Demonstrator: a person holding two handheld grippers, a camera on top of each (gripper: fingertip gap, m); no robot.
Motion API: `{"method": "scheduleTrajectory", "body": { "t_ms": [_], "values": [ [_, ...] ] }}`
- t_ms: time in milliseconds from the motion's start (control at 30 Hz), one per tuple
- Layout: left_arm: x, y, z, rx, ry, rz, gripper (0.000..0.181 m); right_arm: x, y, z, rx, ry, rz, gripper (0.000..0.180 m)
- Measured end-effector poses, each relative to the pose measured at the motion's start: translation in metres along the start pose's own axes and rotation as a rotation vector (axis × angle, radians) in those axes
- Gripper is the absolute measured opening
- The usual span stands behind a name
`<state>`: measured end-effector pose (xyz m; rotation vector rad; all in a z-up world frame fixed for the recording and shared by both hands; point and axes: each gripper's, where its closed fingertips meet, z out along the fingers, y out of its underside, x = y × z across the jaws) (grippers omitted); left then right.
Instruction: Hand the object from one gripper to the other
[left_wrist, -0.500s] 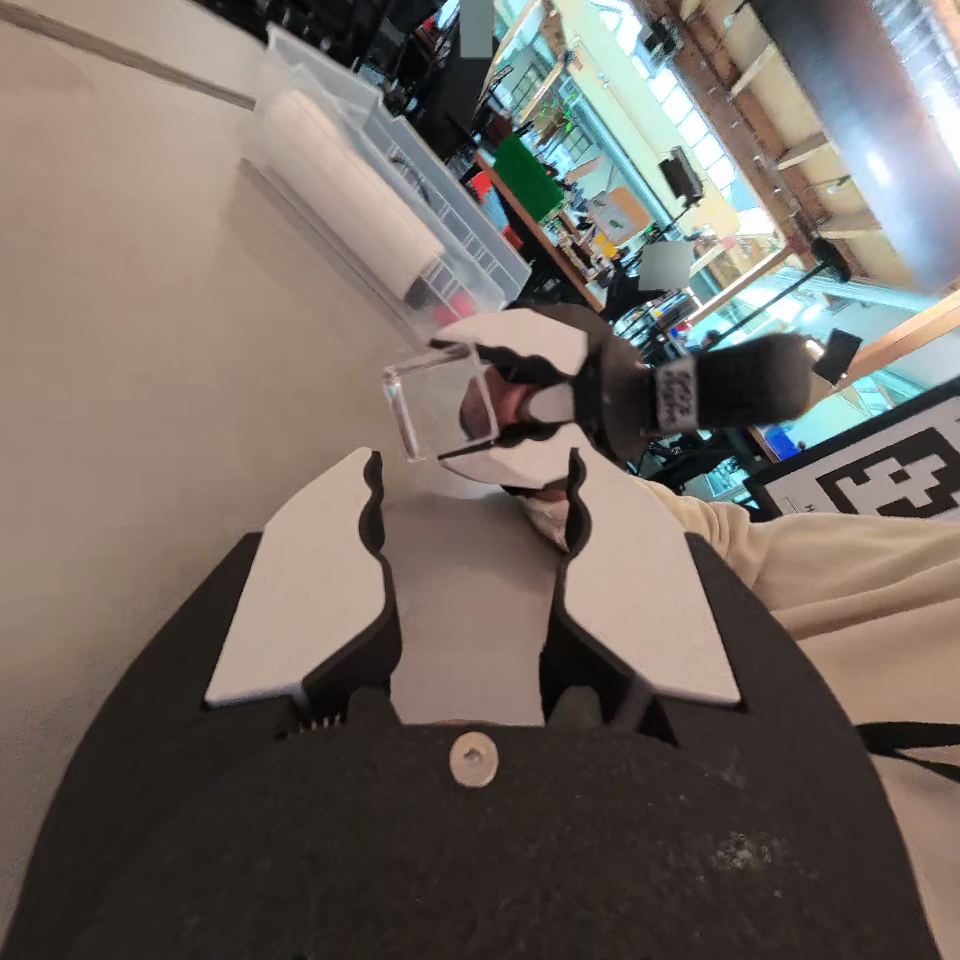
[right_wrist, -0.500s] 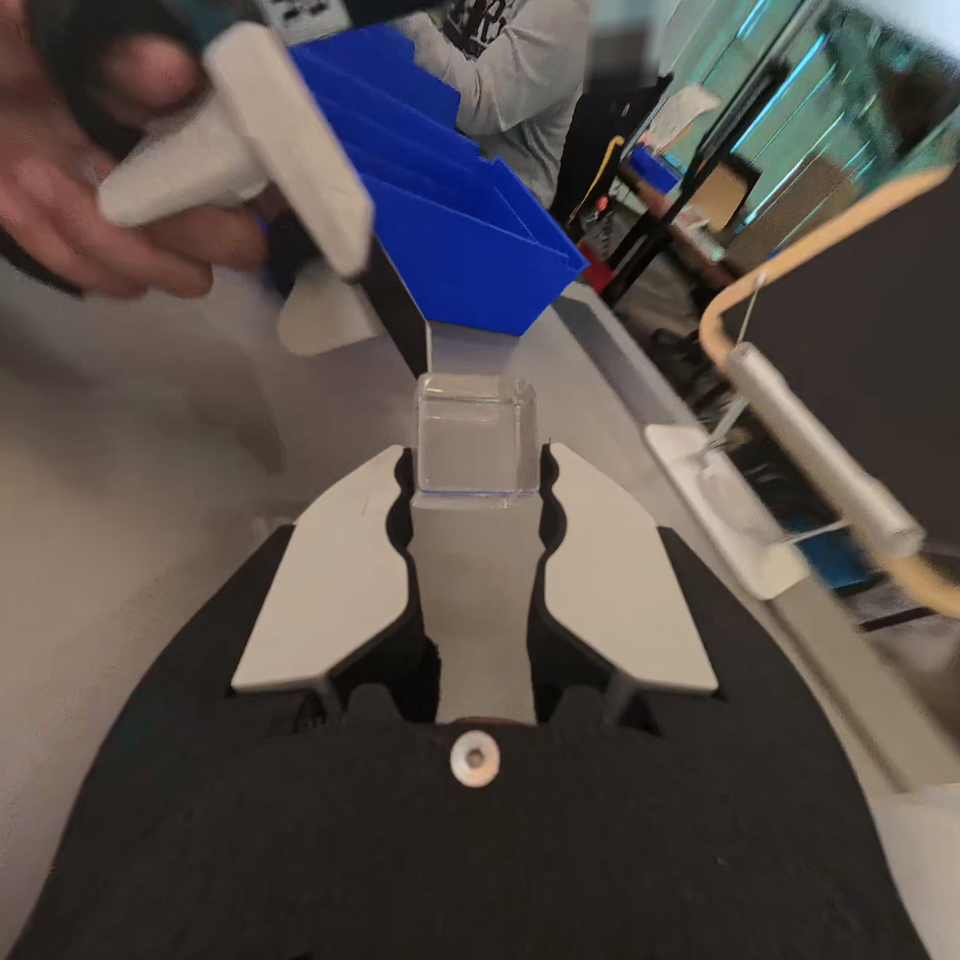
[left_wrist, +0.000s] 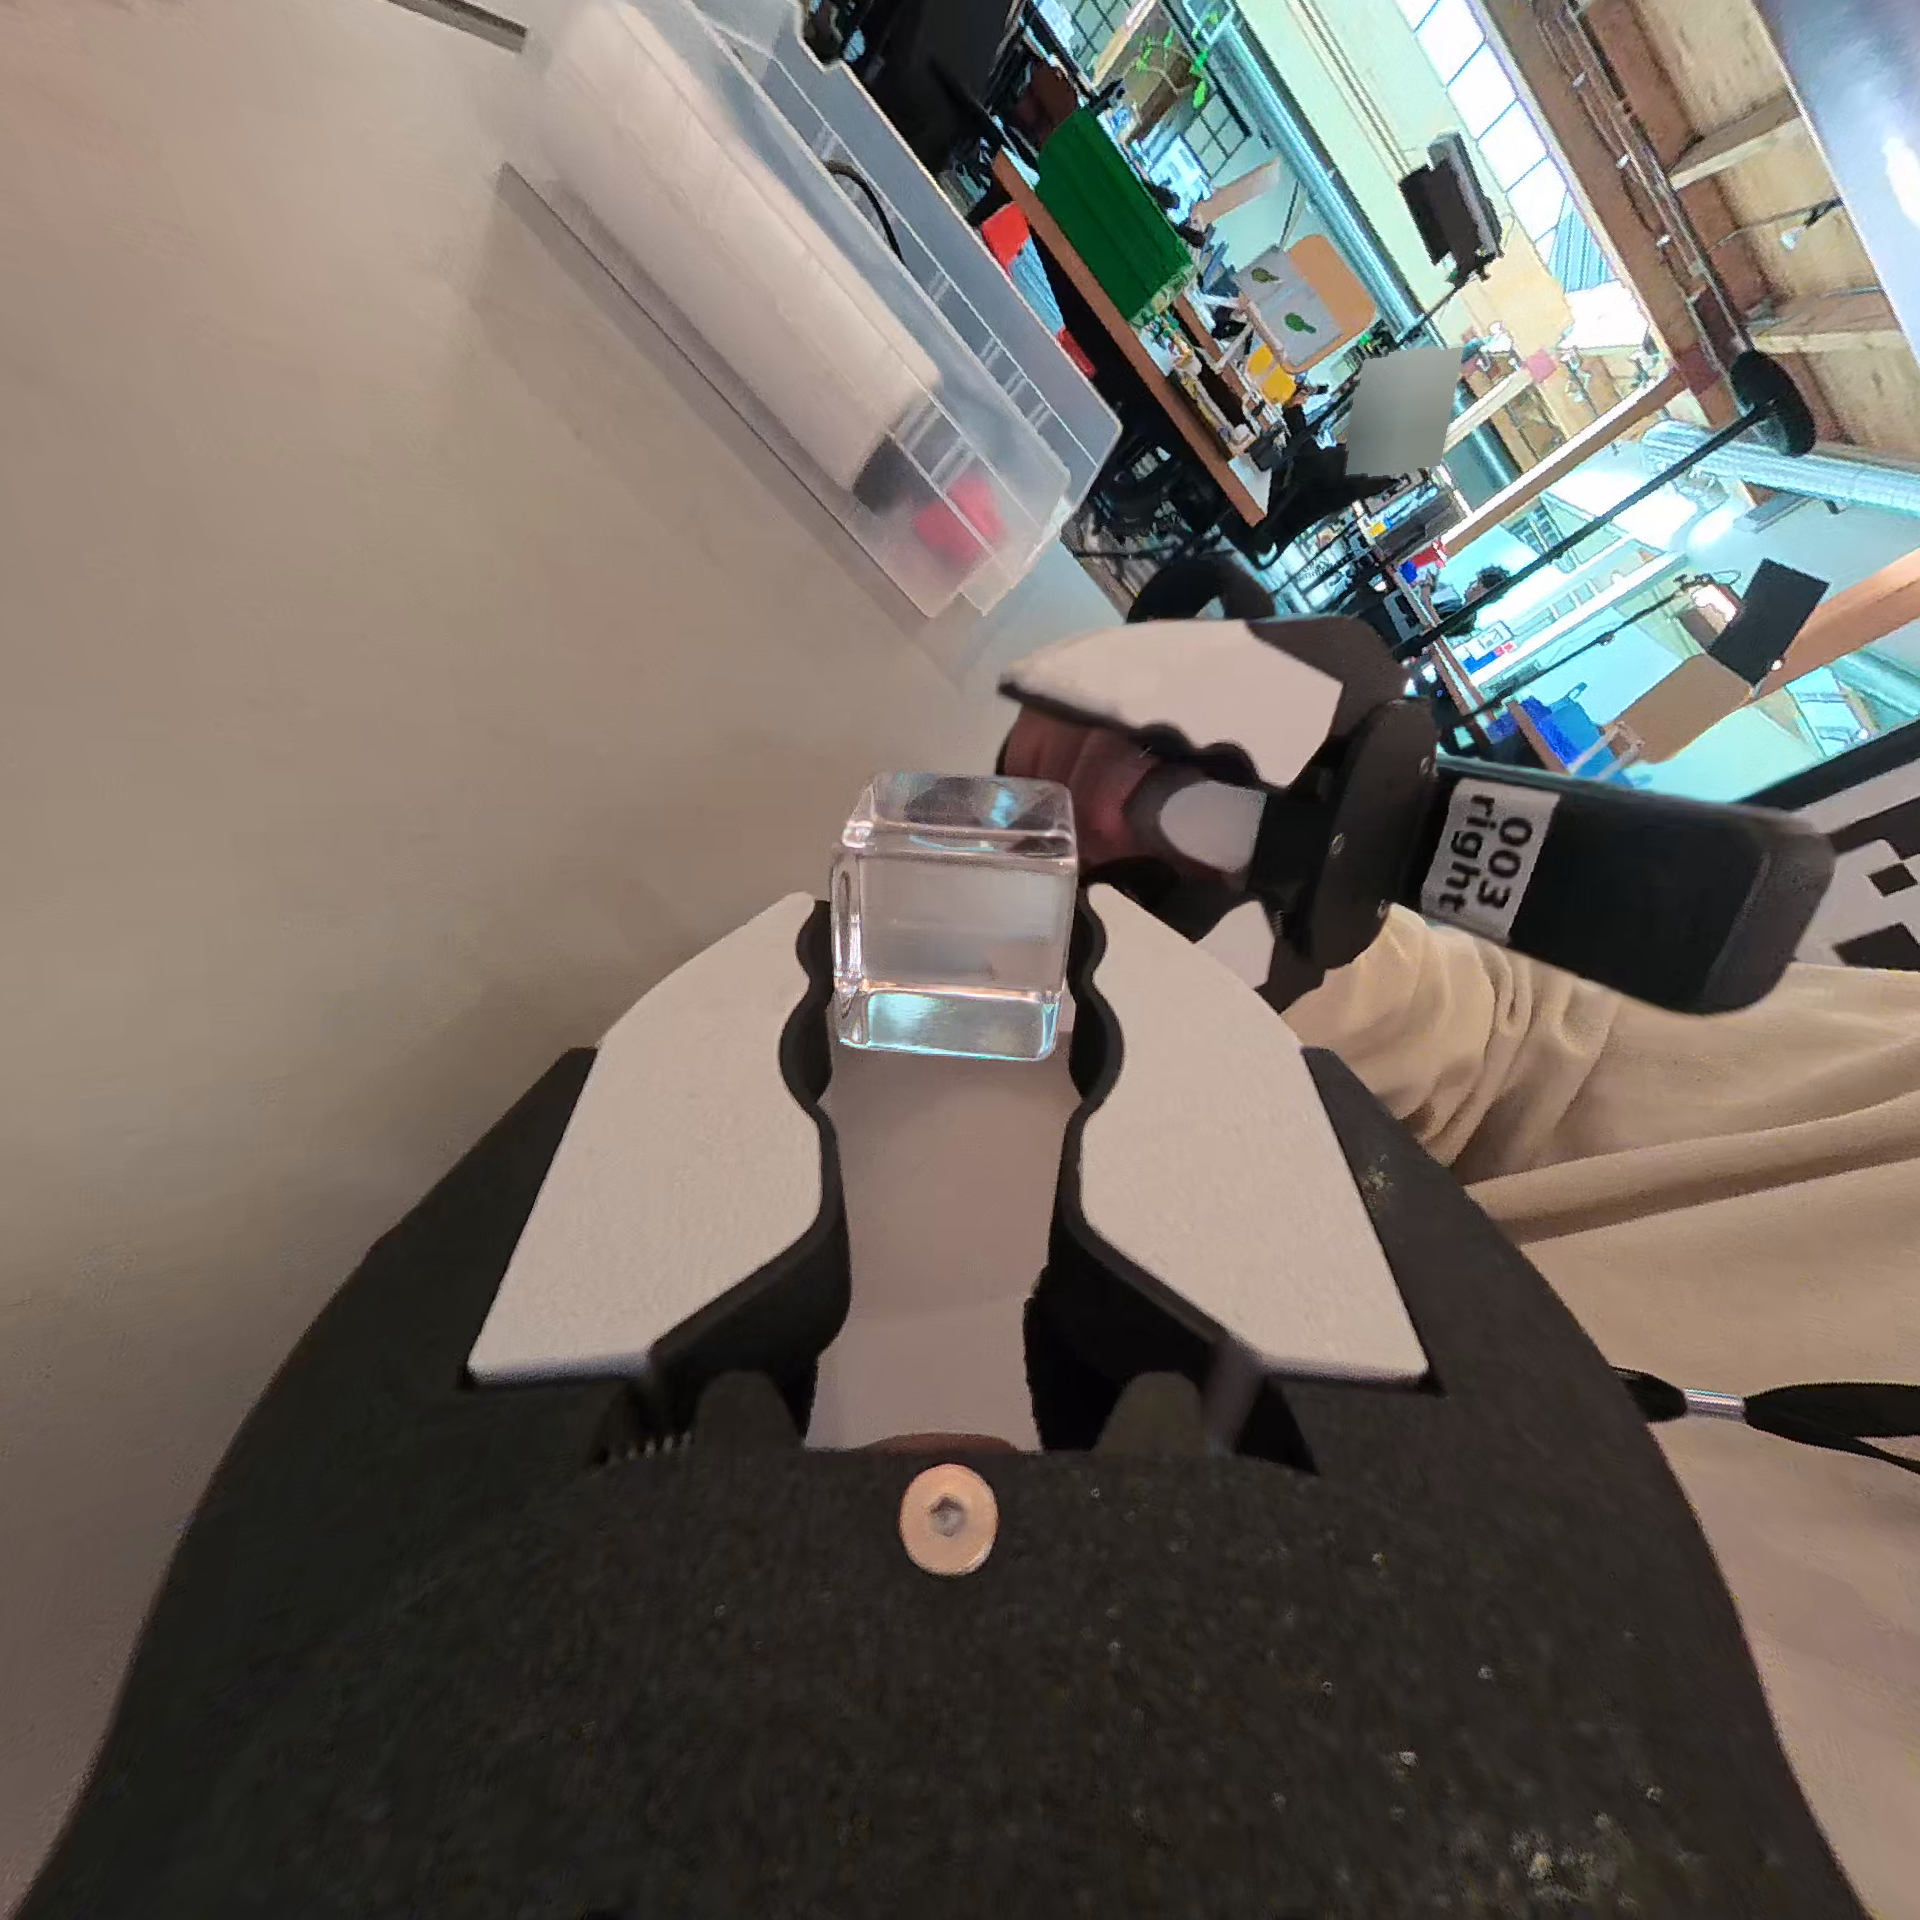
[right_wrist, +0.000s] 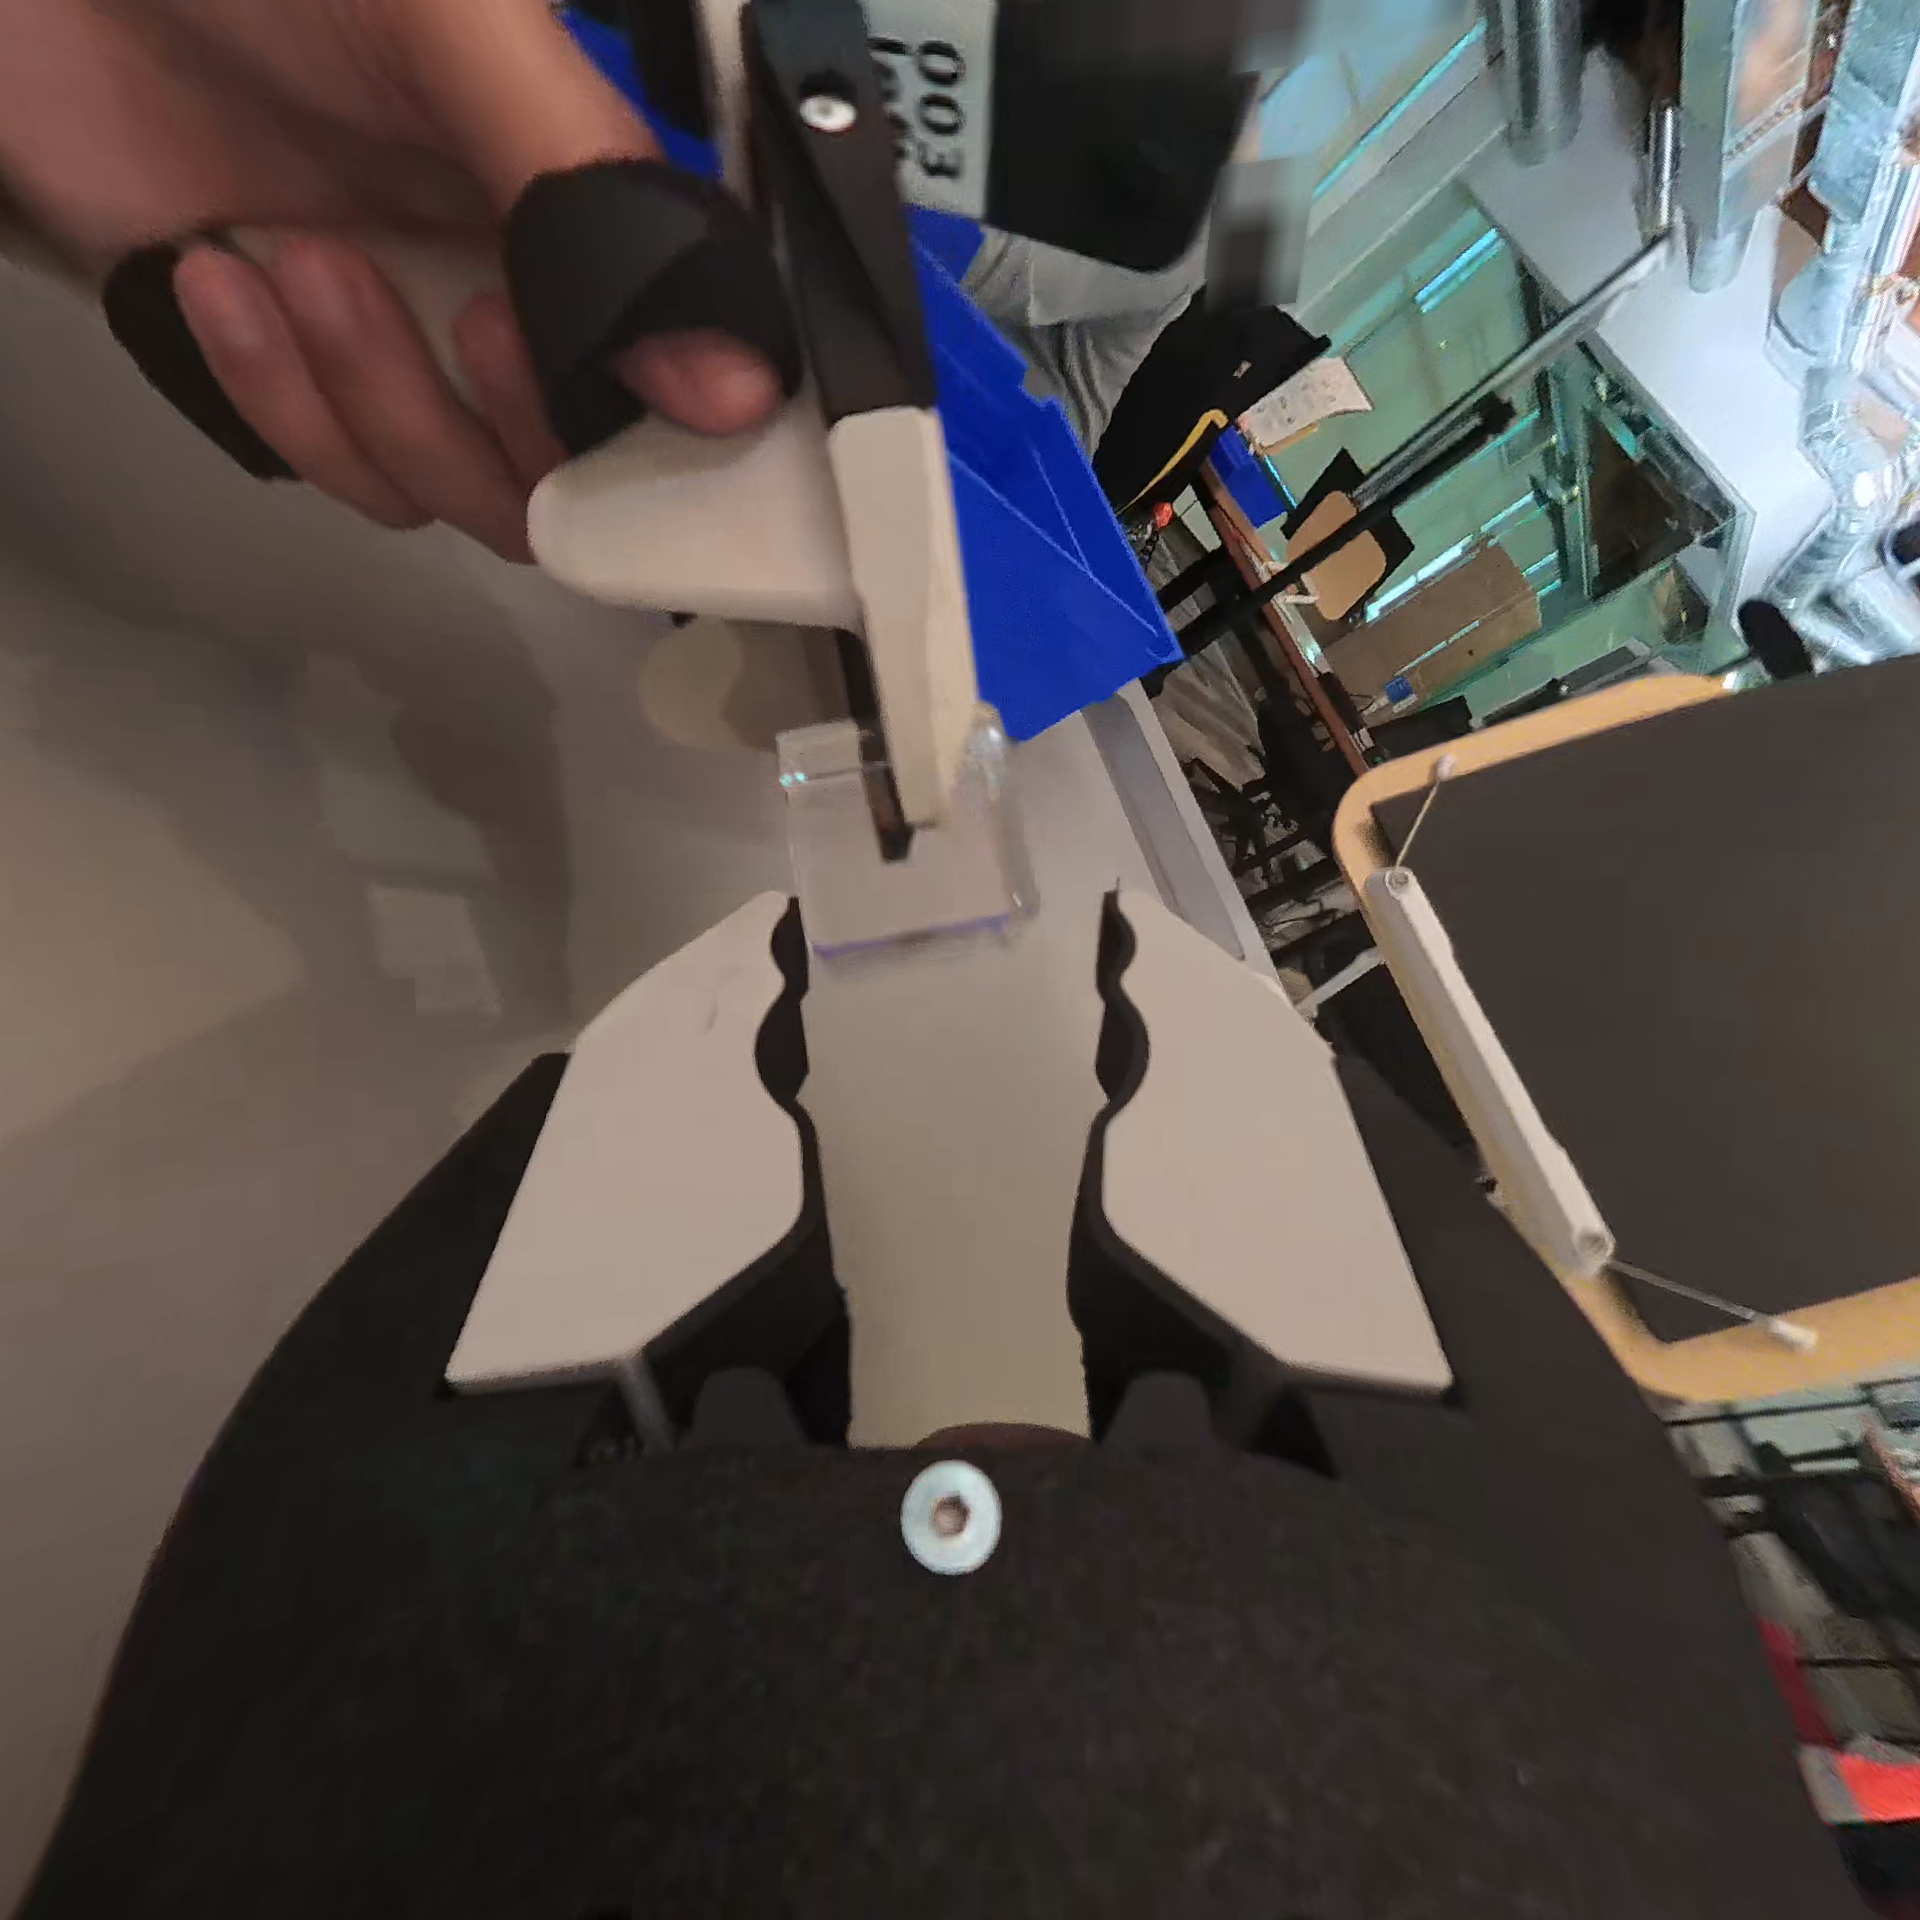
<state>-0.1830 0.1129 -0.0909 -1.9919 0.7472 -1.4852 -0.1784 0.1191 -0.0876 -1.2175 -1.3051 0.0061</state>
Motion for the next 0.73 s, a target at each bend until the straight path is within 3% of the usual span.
{"method": "scheduleTrajectory", "body": {
  "t_ms": [133, 200, 367, 433, 567, 633, 733],
  "values": [
    [-0.007, -0.01, -0.014, 0.089, 0.045, -0.019, 0.042, 0.012, 0.008, -0.005, 0.056, -0.098, 0.348, 0.05],
    [-0.006, -0.015, -0.021, 0.123, 0.052, 0.04, 0.042, 0.014, 0.017, -0.004, 0.1, -0.235, 0.691, 0.051],
    [0.004, -0.019, -0.024, 0.139, 0.04, 0.202, 0.042, 0.011, 0.017, -0.003, 0.218, -0.639, 1.523, 0.079],
    [0.012, -0.019, -0.023, 0.143, 0.022, 0.305, 0.043, 0.004, 0.002, -0.005, 0.263, -0.783, 1.696, 0.092],
    [0.036, -0.008, -0.019, 0.084, -0.042, 0.731, 0.043, 0.0, -0.027, -0.012, 0.362, -1.073, 2.008, 0.094],
    [0.043, -0.008, -0.018, 0.07, -0.112, 0.87, 0.043, -0.016, -0.034, -0.016, 0.304, -1.206, 2.045, 0.095],
    [0.048, -0.01, -0.017, 0.064, -0.181, 0.982, 0.043, -0.017, -0.037, -0.017, 0.348, -1.257, 2.066, 0.088]
  ]
}}
